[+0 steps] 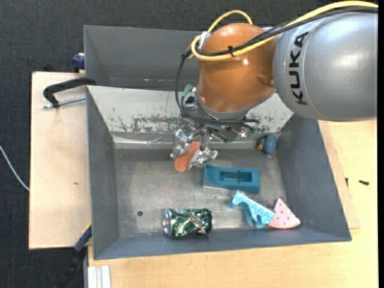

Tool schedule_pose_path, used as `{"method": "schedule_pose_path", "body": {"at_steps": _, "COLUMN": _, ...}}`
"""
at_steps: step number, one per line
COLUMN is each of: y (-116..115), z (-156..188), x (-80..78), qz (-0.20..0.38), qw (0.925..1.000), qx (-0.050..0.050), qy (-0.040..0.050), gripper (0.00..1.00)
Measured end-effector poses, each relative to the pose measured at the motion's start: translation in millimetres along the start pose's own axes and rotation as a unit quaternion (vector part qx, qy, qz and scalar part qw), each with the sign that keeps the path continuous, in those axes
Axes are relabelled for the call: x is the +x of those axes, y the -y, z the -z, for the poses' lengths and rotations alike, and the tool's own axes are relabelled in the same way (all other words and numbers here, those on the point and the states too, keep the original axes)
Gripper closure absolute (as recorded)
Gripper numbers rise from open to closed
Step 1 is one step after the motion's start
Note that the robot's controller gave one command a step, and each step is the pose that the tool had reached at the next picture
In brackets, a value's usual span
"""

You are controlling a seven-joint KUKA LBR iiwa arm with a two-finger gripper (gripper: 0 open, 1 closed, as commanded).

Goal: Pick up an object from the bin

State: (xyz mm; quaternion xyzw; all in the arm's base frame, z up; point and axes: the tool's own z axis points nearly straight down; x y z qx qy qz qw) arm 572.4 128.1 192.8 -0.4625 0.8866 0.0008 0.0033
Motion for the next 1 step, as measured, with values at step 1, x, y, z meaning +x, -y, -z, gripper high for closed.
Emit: {"method": "schedule_pose_path", "body": {"at_steps": 1, "y": -11.9, "z": 29.0, "x": -17.2, "qz": 0.025, "qw": 0.9997, "qx": -0.001, "qy": -0.0024, "gripper": 1.0}}
